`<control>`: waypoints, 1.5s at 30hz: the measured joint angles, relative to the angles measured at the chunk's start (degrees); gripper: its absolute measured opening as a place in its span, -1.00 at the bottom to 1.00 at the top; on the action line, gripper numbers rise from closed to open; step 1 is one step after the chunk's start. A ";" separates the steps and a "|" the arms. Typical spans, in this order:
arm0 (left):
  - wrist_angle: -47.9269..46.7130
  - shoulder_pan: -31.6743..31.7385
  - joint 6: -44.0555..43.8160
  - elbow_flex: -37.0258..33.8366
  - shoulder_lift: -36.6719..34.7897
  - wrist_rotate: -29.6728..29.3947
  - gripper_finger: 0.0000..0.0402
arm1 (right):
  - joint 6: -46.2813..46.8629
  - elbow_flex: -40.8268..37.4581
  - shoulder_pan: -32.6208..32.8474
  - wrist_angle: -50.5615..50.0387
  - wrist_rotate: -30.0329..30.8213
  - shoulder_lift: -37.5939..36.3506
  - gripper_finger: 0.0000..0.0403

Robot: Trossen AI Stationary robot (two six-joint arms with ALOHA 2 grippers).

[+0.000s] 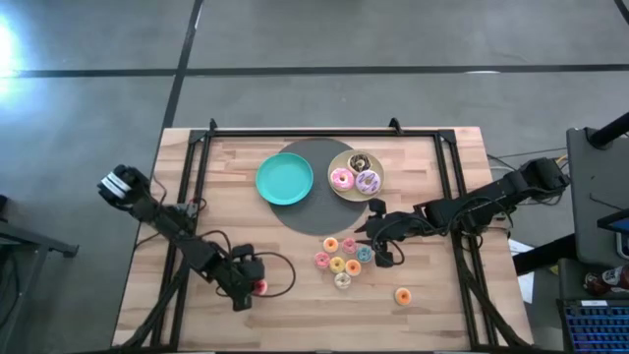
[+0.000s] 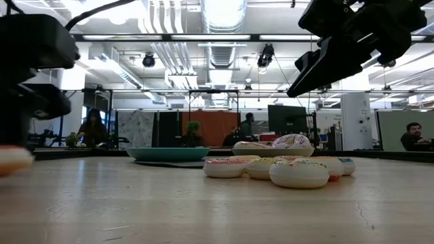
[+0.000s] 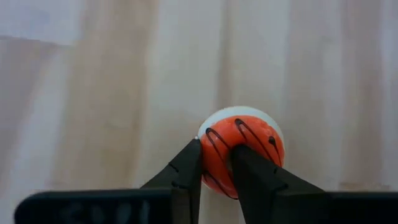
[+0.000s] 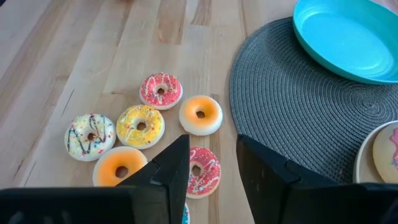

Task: Pick & Place donuts
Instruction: Put the small red donut on the green plate

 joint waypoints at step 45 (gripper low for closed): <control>2.78 69.65 53.83 10.43 7.07 -4.06 -0.71 | -1.05 0.02 -0.15 -0.50 1.50 -0.02 -0.39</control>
